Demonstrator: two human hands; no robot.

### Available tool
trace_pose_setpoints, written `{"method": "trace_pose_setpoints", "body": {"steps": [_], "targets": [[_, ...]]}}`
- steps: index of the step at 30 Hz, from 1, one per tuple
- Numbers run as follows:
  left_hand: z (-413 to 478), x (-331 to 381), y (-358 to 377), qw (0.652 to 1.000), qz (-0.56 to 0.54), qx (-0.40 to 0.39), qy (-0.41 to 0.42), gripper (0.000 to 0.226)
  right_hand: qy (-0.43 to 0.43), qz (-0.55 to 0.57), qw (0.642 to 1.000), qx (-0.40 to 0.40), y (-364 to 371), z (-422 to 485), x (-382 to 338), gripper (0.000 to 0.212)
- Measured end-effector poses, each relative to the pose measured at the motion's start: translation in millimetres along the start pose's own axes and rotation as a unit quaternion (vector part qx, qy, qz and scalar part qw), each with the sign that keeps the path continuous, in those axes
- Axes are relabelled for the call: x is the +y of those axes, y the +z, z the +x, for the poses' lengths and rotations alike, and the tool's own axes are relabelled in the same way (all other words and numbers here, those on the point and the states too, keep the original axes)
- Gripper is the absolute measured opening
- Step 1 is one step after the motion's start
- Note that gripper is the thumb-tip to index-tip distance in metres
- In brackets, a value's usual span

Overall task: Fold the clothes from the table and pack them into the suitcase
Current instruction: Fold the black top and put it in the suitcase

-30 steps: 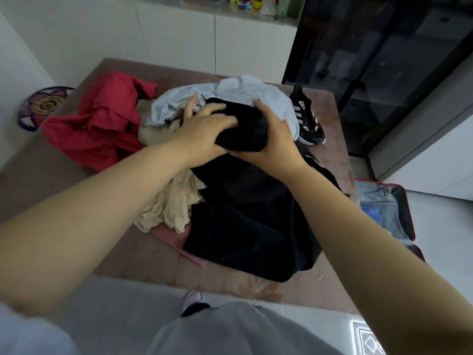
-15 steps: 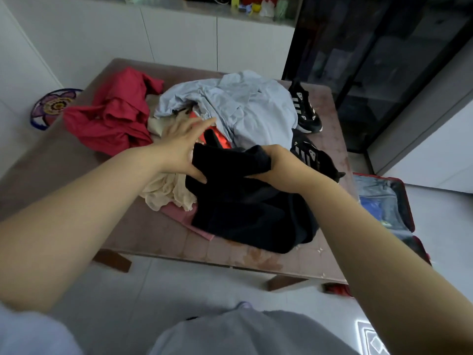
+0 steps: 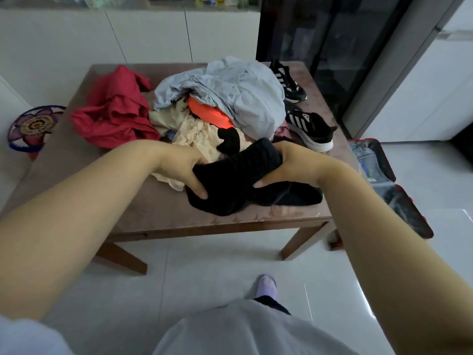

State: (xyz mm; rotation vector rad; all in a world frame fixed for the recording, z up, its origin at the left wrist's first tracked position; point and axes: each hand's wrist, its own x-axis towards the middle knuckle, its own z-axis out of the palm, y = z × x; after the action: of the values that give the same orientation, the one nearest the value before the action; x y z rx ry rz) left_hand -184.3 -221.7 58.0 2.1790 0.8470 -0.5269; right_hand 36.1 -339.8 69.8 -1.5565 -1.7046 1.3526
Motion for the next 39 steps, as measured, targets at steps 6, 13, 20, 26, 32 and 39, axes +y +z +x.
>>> {"method": "trace_pose_setpoints", "body": {"steps": [6,13,20,26,32,39], "targets": [[-59.6,30.1,-14.4,0.99,-0.118,0.063,0.033,0.031,-0.046,0.003,0.921,0.386,28.6,-14.5,-14.7,0.054],[-50.6,42.7,3.1,0.93,-0.262,0.252,0.06,0.022,-0.036,-0.167,0.947,0.271,82.3,-11.9,-39.7,0.097],[-63.8,64.8,10.9,0.955,-0.198,0.172,0.138,0.029,-0.063,-0.113,0.948,0.291,76.6,-20.7,-34.4,0.084],[-72.3,109.5,8.5,0.954,-0.162,0.2,0.153,0.011,-0.101,-0.091,0.94,0.312,65.9,-52.0,-40.0,0.104],[-81.4,163.5,11.9,0.946,-0.12,0.242,0.178,0.036,-0.04,-0.033,0.964,0.262,28.0,-105.6,-40.9,0.039],[-84.7,183.9,31.5,0.938,-0.17,0.123,0.277,0.028,-0.092,0.069,0.989,0.09,-3.0,-173.3,-39.1,0.026]]}}
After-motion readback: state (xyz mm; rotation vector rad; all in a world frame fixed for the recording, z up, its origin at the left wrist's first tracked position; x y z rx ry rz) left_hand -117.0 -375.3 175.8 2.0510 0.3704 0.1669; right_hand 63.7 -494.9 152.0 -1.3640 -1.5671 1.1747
